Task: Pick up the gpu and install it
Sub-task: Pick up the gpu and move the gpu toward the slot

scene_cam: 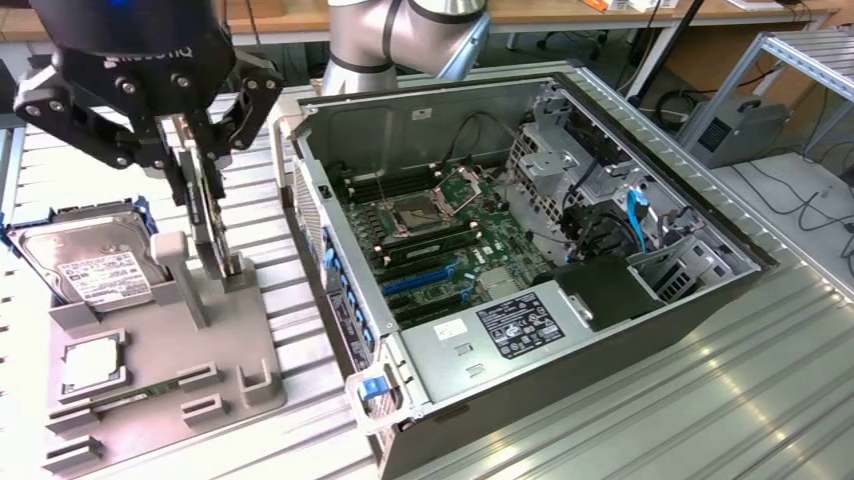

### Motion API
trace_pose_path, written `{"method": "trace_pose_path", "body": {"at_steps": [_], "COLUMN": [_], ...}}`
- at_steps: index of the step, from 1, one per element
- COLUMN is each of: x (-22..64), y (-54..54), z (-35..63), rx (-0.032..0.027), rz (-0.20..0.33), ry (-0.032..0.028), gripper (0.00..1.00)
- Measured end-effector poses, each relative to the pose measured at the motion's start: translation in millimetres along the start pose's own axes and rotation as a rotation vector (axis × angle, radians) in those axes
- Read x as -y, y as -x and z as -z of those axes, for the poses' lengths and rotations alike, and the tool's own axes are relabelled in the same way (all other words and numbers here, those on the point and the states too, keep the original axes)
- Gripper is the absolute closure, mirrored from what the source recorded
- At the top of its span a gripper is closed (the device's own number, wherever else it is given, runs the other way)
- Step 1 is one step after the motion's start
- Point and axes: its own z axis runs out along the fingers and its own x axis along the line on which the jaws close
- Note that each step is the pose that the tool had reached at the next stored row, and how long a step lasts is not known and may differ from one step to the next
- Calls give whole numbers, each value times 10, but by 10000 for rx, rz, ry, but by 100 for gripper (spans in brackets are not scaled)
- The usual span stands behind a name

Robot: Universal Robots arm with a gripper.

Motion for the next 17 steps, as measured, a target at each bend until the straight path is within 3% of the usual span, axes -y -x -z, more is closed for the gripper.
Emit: {"method": "trace_pose_path", "body": {"at_steps": [1,4,11,17], "x": [-13,-18,-19,-21], "y": [4,5,7,89], "z": [146,196,202,200], "rx": [1,1,0,1], "rz": [0,0,-1,0], "ry": [-1,-1,-1,-1], "gripper": [73,73,73,73]}}
